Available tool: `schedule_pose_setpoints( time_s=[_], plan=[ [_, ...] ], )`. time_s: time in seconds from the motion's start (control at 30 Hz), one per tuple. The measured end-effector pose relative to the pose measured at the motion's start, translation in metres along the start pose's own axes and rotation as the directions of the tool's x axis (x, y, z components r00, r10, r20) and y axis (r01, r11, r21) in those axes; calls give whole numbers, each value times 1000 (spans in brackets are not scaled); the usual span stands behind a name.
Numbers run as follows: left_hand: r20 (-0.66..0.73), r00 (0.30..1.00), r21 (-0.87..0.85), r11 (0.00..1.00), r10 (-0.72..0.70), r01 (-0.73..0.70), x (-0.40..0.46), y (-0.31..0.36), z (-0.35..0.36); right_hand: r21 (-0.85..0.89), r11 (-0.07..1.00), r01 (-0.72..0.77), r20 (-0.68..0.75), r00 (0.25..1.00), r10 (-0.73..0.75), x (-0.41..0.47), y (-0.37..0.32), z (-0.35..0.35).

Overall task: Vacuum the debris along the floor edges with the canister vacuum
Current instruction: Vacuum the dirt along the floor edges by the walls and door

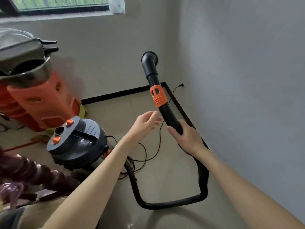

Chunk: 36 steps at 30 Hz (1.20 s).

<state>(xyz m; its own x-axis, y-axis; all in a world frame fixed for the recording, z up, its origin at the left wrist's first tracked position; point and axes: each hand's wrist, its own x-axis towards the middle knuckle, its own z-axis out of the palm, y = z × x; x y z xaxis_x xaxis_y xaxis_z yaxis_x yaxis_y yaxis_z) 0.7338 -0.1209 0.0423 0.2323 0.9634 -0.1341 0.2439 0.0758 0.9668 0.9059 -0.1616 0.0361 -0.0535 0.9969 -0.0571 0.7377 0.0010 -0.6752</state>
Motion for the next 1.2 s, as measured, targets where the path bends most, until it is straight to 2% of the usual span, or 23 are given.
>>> schedule_pose_setpoints(
  time_s=[0.13,0.27,0.4,0.57,0.67,0.8,0.87,0.93,1.0,1.07,1.1,1.13,1.2],
  plan=[
    [-134,991,195,980,-15,42,21,-40,-55,-12,1000,18,40,999,-18,50,-13,17],
    [-243,968,307,942,-60,135,32,-74,-101,53,999,-13,73,997,9,97,-20,47],
    [-379,918,306,921,-114,241,41,-106,-147,108,994,-30,137,991,15,148,-28,86],
    [-493,848,318,867,-193,383,55,-167,-209,38,998,-59,255,966,47,204,-40,152],
    [-554,803,374,798,-217,474,73,-218,-251,8,996,-88,307,948,82,240,-47,200],
    [-535,799,559,594,-275,578,96,-289,-303,-7,989,-146,361,922,139,284,-48,268],
    [-457,830,678,479,-320,558,100,-321,-319,-40,989,-144,402,904,148,300,-49,296],
    [-365,846,755,408,-389,513,105,-345,-329,-73,986,-152,424,890,168,312,-47,318],
    [-304,859,774,419,-413,475,110,-362,-333,-98,982,-162,434,881,188,322,-43,336],
    [-359,880,716,514,-310,473,109,-371,-327,-107,979,-176,444,872,205,328,-38,348],
    [-462,854,645,571,-238,508,108,-373,-321,-109,978,-179,453,867,209,330,-36,353],
    [-591,782,547,614,-197,569,107,-374,-314,-112,977,-183,459,862,214,332,-33,357],
    [-793,571,318,654,-212,686,107,-374,-297,-125,974,-189,467,855,226,333,-30,363]
  ],
)
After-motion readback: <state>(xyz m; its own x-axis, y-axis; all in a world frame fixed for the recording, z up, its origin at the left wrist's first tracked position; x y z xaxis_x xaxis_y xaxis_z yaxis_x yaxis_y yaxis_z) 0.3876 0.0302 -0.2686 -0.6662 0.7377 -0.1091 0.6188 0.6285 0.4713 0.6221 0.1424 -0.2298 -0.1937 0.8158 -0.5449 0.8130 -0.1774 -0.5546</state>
